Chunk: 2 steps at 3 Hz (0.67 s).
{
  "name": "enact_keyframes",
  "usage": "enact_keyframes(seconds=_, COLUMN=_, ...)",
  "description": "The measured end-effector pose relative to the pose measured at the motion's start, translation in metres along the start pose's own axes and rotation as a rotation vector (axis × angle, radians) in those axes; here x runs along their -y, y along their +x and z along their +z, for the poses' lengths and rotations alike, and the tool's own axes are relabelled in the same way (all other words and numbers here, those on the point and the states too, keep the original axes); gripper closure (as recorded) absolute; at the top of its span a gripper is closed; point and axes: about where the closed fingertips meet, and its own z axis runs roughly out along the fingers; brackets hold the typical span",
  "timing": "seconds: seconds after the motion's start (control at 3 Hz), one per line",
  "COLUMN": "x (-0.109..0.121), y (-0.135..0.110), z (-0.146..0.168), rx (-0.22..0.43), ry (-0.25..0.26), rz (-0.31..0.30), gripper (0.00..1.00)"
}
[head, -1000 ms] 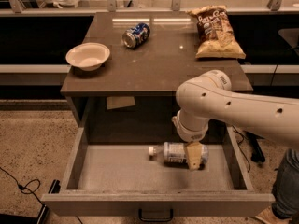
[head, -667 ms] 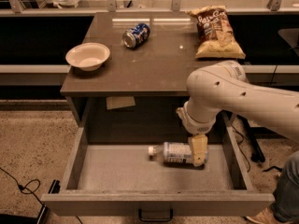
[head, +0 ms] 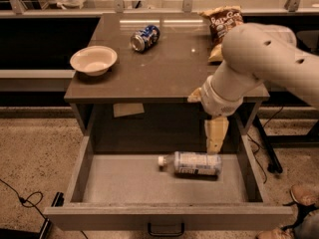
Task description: Place blue plastic bottle into top drawer
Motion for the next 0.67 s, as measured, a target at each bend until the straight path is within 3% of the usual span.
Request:
enact_keyframes(seconds=0.33, x=0.0128, y=-0.0243, z=-0.0459, rx=0.092, ry=0.019, rz=-0.046, gripper=0.00)
enact_keyframes(seconds=0.67, x=0.0155, y=-0.0292, z=-0.0541, rx=0.105, ry=0.025, rz=-0.052, gripper=0.00)
